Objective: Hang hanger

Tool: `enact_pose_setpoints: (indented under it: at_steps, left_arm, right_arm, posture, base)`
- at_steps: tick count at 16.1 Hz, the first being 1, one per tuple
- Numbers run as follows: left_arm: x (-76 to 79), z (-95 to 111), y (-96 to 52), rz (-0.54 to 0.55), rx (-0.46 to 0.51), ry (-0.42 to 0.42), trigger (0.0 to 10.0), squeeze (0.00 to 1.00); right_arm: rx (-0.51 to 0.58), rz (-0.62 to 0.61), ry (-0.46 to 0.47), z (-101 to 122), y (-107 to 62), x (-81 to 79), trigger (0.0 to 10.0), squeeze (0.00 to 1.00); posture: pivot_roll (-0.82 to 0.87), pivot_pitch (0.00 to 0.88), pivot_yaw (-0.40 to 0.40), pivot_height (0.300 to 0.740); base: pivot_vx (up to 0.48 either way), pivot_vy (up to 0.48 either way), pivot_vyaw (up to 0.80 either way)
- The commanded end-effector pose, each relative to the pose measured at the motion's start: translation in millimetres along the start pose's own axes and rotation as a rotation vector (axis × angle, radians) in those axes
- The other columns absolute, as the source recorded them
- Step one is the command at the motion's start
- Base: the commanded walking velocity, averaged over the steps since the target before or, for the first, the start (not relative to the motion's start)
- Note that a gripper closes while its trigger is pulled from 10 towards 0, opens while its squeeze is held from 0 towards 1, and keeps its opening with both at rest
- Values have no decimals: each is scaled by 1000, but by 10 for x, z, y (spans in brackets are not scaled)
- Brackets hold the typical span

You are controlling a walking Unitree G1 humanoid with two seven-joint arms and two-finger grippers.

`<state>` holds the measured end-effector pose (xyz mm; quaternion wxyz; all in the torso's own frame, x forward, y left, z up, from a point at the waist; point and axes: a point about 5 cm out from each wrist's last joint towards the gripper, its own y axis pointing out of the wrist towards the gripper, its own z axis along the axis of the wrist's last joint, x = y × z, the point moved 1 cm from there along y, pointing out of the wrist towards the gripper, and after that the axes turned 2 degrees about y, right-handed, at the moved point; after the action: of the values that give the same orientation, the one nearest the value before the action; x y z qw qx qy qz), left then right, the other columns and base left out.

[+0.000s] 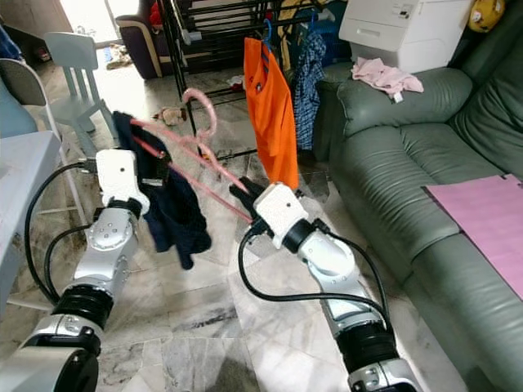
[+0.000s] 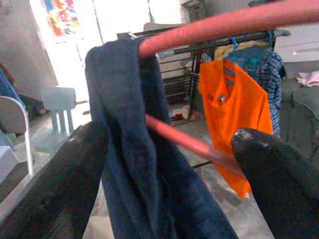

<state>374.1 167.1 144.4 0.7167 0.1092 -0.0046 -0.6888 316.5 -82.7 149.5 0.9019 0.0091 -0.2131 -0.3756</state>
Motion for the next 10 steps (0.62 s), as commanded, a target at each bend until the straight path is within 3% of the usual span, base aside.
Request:
enact_pose_setpoints:
  at_steps: [1,3,10]
  left_arm:
    - [-69,30,42,20,6,20,10000,0]
    - [-85,-44,59,6,-45,29,10000,0]
    - [-99,40,-8,-119,-2,-46,10000,0]
  right_arm:
    - [71,8,-16,153,66,12,10000,0]
    - [74,22,-18,170,43,17,10000,0]
    - [14,-102,-89,93,58,210,10000,0]
  posture:
    - [-141,0,72,740]
    - [-147,0,74,740]
    - [-139,0,76,740]
  base:
    - [0,0,0]
    - [0,0,0]
    - [0,0,0]
